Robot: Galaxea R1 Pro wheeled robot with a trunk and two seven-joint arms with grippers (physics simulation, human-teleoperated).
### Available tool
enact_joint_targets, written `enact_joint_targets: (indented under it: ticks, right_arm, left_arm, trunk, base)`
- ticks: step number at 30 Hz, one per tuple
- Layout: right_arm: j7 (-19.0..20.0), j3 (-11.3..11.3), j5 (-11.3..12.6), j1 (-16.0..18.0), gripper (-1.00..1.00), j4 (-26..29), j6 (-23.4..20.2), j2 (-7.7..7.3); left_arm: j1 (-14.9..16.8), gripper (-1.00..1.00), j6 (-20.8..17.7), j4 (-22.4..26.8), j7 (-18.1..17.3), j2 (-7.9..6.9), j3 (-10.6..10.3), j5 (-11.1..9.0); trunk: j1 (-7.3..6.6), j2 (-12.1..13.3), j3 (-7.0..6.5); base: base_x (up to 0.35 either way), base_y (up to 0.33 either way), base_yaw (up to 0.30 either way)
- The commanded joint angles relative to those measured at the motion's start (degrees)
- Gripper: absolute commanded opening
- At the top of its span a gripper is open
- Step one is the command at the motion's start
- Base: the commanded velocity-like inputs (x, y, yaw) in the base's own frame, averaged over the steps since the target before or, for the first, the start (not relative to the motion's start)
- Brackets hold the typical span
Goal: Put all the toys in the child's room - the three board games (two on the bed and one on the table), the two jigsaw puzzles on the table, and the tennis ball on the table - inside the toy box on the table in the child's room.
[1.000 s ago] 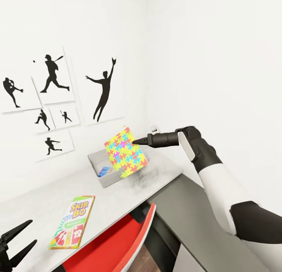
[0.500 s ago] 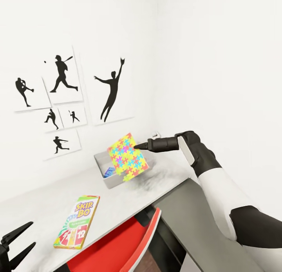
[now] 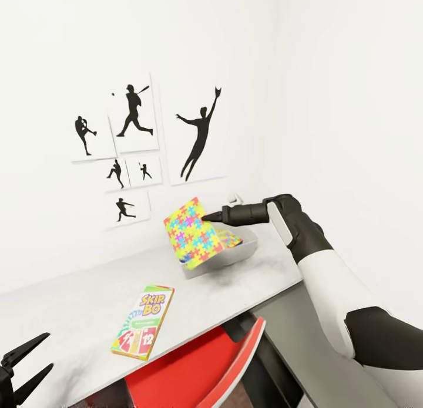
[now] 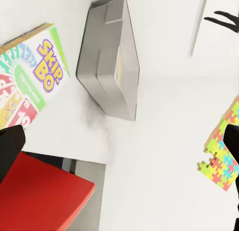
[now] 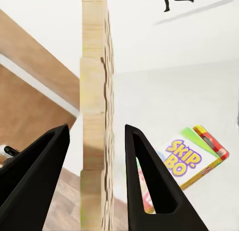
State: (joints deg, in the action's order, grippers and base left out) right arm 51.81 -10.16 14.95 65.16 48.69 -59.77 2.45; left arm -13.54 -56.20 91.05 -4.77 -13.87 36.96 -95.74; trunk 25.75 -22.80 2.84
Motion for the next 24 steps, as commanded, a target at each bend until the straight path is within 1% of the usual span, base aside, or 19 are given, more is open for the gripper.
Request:
enact_joint_targets:
  ticks: [1, 9, 24]
  right_arm:
    - [-0.2, 0.0, 0.0, 0.1, -1.0, 0.1, -0.2, 0.01]
    - [-1.7, 0.0, 0.0, 0.2, -1.0, 0.2, -0.2, -0.03]
    - [-1.6, -0.1, 0.0, 0.2, -1.0, 0.4, -0.2, -0.06]
  left_arm:
    - [0.0, 1.0, -0.1, 0.0, -0.5, -0.01, 0.0, 0.5]
    - [0.0, 1.0, -0.1, -0.1, -0.4, -0.01, 0.0, 0.5]
    - [0.0, 1.0, 0.8, 0.0, -0.5, 0.07, 0.0, 0.5]
  trunk:
    - [0.04, -0.1, 0.12]
    - [0.04, -0.1, 0.12]
    - [0.04, -0.1, 0.12]
  base:
    - [0.0, 0.0, 0.296]
    - [0.0, 0.0, 0.297]
    - [0.0, 0.0, 0.297]
